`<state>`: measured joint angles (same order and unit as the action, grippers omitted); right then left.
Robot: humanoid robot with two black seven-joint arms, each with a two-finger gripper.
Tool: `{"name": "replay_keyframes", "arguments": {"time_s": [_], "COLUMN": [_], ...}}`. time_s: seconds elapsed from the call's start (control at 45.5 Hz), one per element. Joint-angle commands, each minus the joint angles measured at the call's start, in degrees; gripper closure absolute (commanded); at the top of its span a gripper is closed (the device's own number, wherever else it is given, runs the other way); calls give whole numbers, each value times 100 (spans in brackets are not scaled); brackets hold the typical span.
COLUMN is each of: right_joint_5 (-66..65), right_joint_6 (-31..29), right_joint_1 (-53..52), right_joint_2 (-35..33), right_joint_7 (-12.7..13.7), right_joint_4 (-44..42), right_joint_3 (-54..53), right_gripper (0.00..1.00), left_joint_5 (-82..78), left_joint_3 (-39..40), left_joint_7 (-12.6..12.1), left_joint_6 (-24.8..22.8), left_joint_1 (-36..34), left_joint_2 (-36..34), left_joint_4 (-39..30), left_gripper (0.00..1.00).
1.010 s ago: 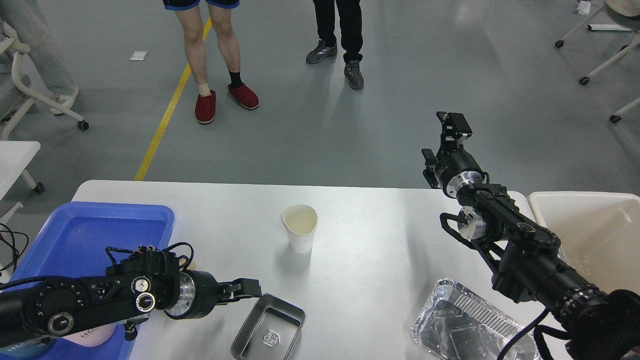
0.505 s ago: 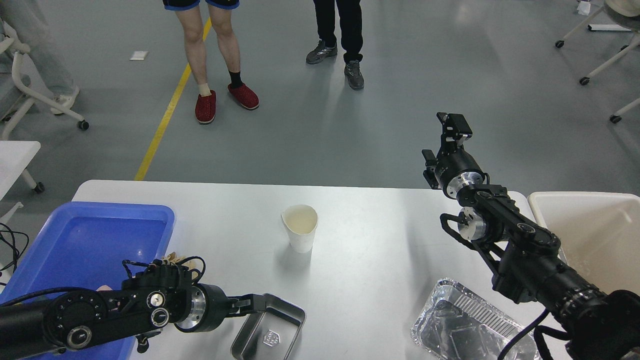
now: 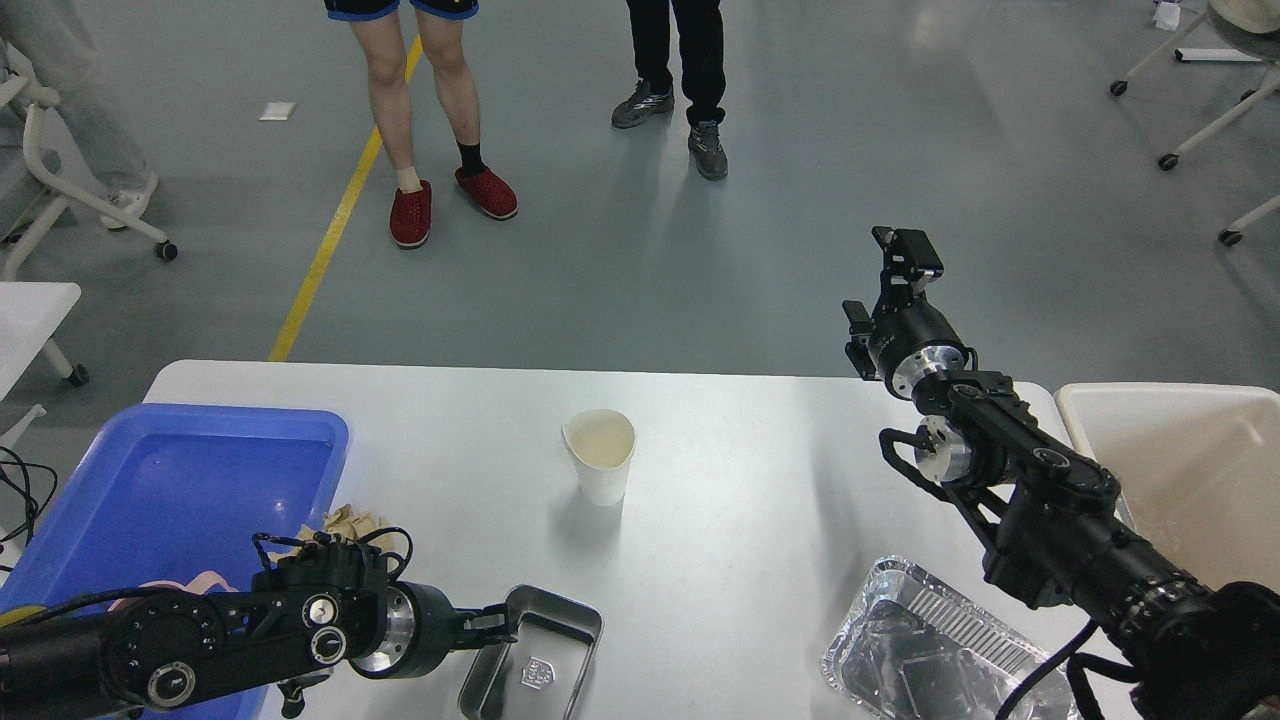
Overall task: Tidy desktop
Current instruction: 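Reach the left gripper down to the small steel tray, then grasp the steel tray edge with the left gripper and lift, then lower the steel tray into the blue tray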
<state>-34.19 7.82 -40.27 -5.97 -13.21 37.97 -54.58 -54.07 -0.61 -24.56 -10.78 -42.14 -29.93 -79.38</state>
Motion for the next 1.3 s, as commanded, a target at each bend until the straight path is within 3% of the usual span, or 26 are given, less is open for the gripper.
{"name": "replay_keyframes", "arguments": {"time_s": [0.0, 0.176, 0.242, 0.351, 0.571, 0.703, 0.857, 1.076, 1.274], "right_joint_5": [0, 0, 0, 0, 0, 0, 0, 0, 0], "right_joint_6": [0, 9, 17, 17, 17, 17, 17, 17, 70], "right_joint_1": [2, 2, -7, 2, 2, 2, 10, -16, -42], "right_joint_2": [9, 79, 96, 96, 88, 96, 96, 105, 202], "right_joint_7": [-6, -6, 3, 3, 3, -6, -6, -6, 3], "right_joint_4": [0, 0, 0, 0, 0, 0, 0, -9, -17], "right_joint_3": [0, 0, 9, 0, 0, 9, 0, 0, 0], "right_gripper": [0, 0, 0, 0, 0, 0, 0, 0, 0], "left_joint_5": [1, 1, 10, 10, 124, 212, 414, 897, 1231], "left_joint_3": [26, 70, 140, 342, 430, 536, 913, 2187, 2619], "left_joint_7": [-58, -435, -593, -620, -611, -611, -585, -497, -163], "left_joint_6": [-11, -73, -169, -310, -591, -802, -1452, -2489, -2903], "left_joint_1": [-5, -5, -13, -66, -566, -804, -1024, -963, -963], "left_joint_2": [-21, -74, -92, -145, -873, -1699, -2824, -4239, -5022], "left_joint_4": [-7, -16, -24, -68, -454, -1017, -1404, -1404, -1404], "left_gripper": [77, 99, 99, 100, 100, 100, 100, 100, 100]}}
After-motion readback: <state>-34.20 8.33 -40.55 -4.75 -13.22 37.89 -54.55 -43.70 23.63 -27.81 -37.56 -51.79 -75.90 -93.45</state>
